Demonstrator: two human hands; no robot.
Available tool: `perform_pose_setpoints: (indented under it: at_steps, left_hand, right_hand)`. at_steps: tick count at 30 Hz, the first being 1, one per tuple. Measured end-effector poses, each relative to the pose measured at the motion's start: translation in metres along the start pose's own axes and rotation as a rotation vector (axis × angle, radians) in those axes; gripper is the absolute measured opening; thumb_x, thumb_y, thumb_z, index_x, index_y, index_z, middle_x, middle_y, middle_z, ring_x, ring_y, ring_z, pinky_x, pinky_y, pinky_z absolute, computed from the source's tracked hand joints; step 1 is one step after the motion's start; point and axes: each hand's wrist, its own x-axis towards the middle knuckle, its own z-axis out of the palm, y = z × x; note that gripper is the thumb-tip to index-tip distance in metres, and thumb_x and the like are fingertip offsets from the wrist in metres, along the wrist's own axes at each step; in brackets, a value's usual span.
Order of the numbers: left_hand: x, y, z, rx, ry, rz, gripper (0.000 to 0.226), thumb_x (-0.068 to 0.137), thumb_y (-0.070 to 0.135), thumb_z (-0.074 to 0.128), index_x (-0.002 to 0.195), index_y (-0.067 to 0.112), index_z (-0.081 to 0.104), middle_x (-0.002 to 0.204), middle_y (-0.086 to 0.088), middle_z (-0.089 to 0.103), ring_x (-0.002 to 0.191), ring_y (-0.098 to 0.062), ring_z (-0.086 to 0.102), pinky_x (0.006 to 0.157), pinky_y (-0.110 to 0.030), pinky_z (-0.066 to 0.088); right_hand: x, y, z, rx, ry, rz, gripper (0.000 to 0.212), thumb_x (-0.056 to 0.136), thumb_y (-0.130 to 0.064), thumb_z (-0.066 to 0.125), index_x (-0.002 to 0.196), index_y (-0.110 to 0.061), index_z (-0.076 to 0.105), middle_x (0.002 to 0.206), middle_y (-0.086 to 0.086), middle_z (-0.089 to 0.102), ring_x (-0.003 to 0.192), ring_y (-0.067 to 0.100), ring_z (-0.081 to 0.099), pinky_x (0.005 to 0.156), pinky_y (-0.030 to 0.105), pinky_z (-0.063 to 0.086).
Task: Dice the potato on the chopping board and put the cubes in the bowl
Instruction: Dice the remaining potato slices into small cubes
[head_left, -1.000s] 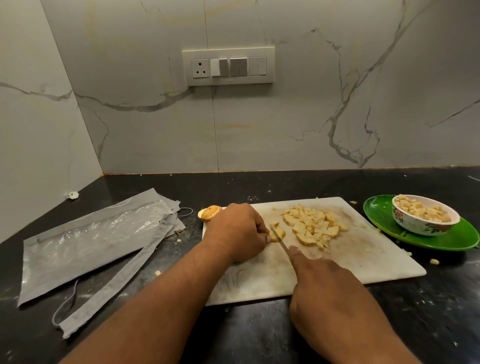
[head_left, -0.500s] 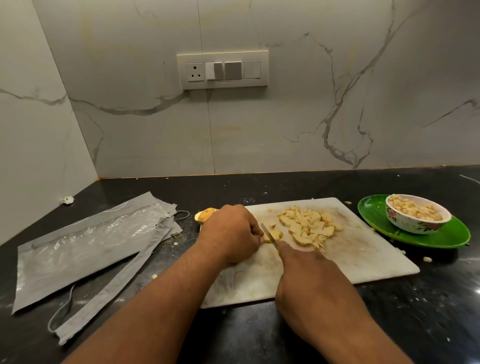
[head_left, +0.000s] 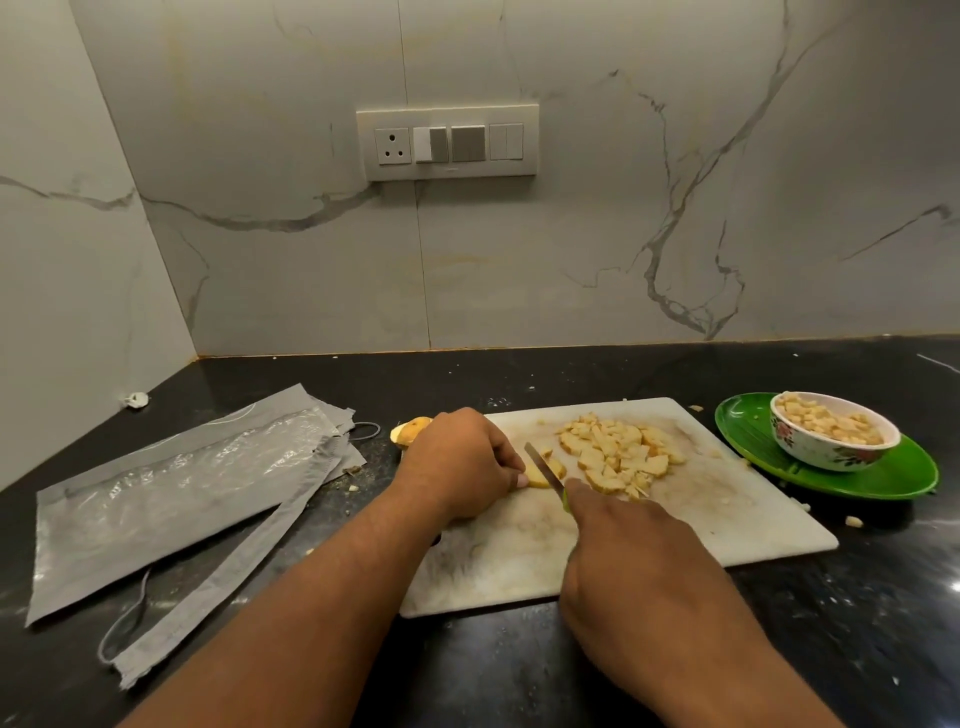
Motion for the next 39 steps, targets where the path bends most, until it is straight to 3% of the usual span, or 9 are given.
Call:
perform_pose_setpoints:
  at_steps: [2, 9, 13, 15, 20, 24, 30, 36, 39]
  left_hand:
    - [-0.001, -0.001, -0.001, -0.022, 0.000, -0.003, 0.010, 0.086, 0.041, 0.083, 0.091, 0.032, 0.083, 0.087, 0.016, 0.075, 0.083, -0.004, 0.064, 0.075, -0.024, 0.052]
    - [0.001, -0.001, -0.003, 0.006, -0.027, 0.018, 0.012, 0.087, 0.042, 0.081, 0.093, 0.032, 0.083, 0.091, 0.015, 0.076, 0.086, -0.004, 0.065, 0.080, -0.029, 0.059]
    - [-0.007, 0.011, -0.001, 0.074, 0.030, 0.073, 0.017, 0.084, 0.045, 0.074, 0.094, 0.032, 0.079, 0.090, 0.016, 0.074, 0.082, -0.005, 0.066, 0.076, -0.031, 0.062]
    - [-0.009, 0.024, 0.005, 0.140, 0.083, 0.126, 0.029, 0.083, 0.053, 0.071, 0.106, 0.036, 0.076, 0.104, 0.016, 0.073, 0.093, -0.006, 0.065, 0.076, -0.030, 0.059]
    - [-0.001, 0.038, 0.017, 0.243, 0.077, 0.222, 0.039, 0.091, 0.051, 0.067, 0.129, 0.040, 0.068, 0.139, 0.014, 0.058, 0.127, -0.014, 0.050, 0.088, -0.032, 0.049]
    - [0.005, 0.032, 0.022, 0.223, 0.030, 0.208, 0.033, 0.092, 0.049, 0.065, 0.122, 0.037, 0.072, 0.132, 0.013, 0.061, 0.122, -0.012, 0.047, 0.087, -0.030, 0.047]
    - [0.000, 0.016, 0.012, 0.073, -0.123, 0.269, 0.022, 0.090, 0.041, 0.071, 0.112, 0.042, 0.071, 0.131, 0.018, 0.052, 0.126, -0.009, 0.039, 0.108, -0.036, 0.040]
    - [-0.008, 0.028, 0.023, 0.132, 0.070, 0.122, 0.047, 0.085, 0.064, 0.072, 0.124, 0.038, 0.069, 0.133, 0.009, 0.060, 0.122, -0.014, 0.054, 0.101, -0.036, 0.052]
    - [-0.006, 0.035, 0.029, 0.148, 0.093, 0.106, 0.038, 0.088, 0.058, 0.071, 0.118, 0.034, 0.072, 0.120, 0.008, 0.069, 0.106, -0.011, 0.060, 0.091, -0.032, 0.056]
  right_hand:
    - [0.004, -0.003, 0.008, -0.001, 0.015, -0.024, 0.059, 0.095, -0.018, 0.038, 0.153, -0.026, 0.027, 0.135, 0.001, 0.053, 0.118, 0.021, 0.051, 0.096, 0.031, 0.041]
    - [-0.018, 0.007, -0.008, -0.003, -0.150, 0.065, 0.071, 0.100, -0.032, 0.042, 0.159, -0.034, 0.003, 0.143, -0.003, 0.048, 0.127, 0.020, 0.047, 0.103, 0.031, 0.037]
    - [-0.014, 0.025, -0.017, 0.028, 0.147, 0.058, 0.061, 0.101, -0.034, 0.041, 0.157, -0.037, 0.018, 0.132, -0.007, 0.058, 0.109, 0.014, 0.052, 0.092, 0.029, 0.041]
    - [-0.002, 0.036, -0.009, 0.106, 0.295, 0.067, 0.055, 0.102, -0.031, 0.037, 0.156, -0.036, 0.025, 0.129, -0.005, 0.061, 0.102, 0.012, 0.052, 0.089, 0.030, 0.042]
    - [0.014, 0.046, 0.003, 0.249, 0.328, 0.089, 0.051, 0.102, -0.028, 0.043, 0.153, -0.033, 0.038, 0.141, -0.004, 0.059, 0.124, 0.018, 0.054, 0.100, 0.033, 0.041]
    - [0.011, 0.051, 0.003, 0.294, 0.299, 0.072, 0.050, 0.103, -0.028, 0.043, 0.152, -0.035, 0.039, 0.149, -0.008, 0.051, 0.132, 0.015, 0.048, 0.106, 0.029, 0.037]
    - [0.009, 0.057, 0.004, 0.348, 0.250, 0.059, 0.049, 0.103, -0.029, 0.042, 0.152, -0.036, 0.038, 0.152, -0.010, 0.046, 0.136, 0.014, 0.044, 0.109, 0.029, 0.035]
    - [0.009, 0.059, 0.008, 0.379, 0.250, 0.036, 0.049, 0.102, -0.029, 0.043, 0.151, -0.036, 0.041, 0.150, -0.012, 0.047, 0.136, 0.013, 0.045, 0.110, 0.031, 0.036]
    - [0.009, 0.061, 0.009, 0.396, 0.250, 0.032, 0.049, 0.102, -0.030, 0.044, 0.150, -0.036, 0.042, 0.150, -0.012, 0.047, 0.137, 0.013, 0.044, 0.111, 0.031, 0.035]
